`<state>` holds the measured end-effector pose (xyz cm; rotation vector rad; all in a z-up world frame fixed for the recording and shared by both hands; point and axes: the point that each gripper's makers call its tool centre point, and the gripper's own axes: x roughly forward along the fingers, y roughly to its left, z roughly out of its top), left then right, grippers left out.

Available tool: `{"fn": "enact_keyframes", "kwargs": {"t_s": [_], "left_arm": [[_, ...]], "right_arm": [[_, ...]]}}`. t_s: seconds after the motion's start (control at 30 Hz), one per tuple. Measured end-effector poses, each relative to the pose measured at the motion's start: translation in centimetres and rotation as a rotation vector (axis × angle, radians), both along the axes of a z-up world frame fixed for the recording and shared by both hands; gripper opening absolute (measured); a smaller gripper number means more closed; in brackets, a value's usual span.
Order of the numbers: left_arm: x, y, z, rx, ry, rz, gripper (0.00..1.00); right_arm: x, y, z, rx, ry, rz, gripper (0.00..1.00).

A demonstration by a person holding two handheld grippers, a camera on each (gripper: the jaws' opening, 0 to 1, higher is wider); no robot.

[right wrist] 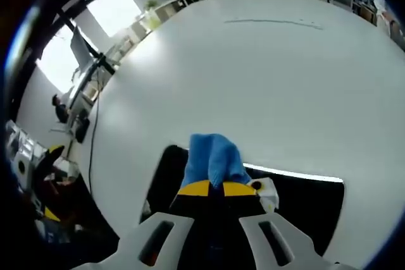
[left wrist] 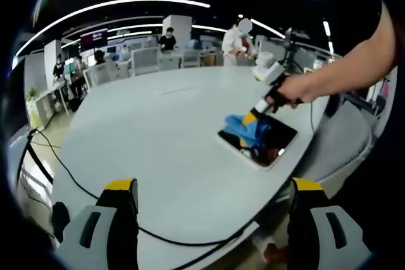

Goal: Wipe the mirror surface with the cleaning cloth until all visible marks leave the cleaned area.

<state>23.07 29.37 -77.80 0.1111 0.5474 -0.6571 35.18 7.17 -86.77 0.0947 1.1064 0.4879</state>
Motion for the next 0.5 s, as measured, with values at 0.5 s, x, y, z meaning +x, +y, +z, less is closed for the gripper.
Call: {"fn": "enact_keyframes", "kwargs": {"t_s": [0.5], "left_arm": [[1.0, -2.6, 0.6, -0.001, -0.04, 0.101, 1.0]], "right_arm": [[-3.6, 0.1, 0.0, 0.105, 0.038, 0.019, 0.0]]}}
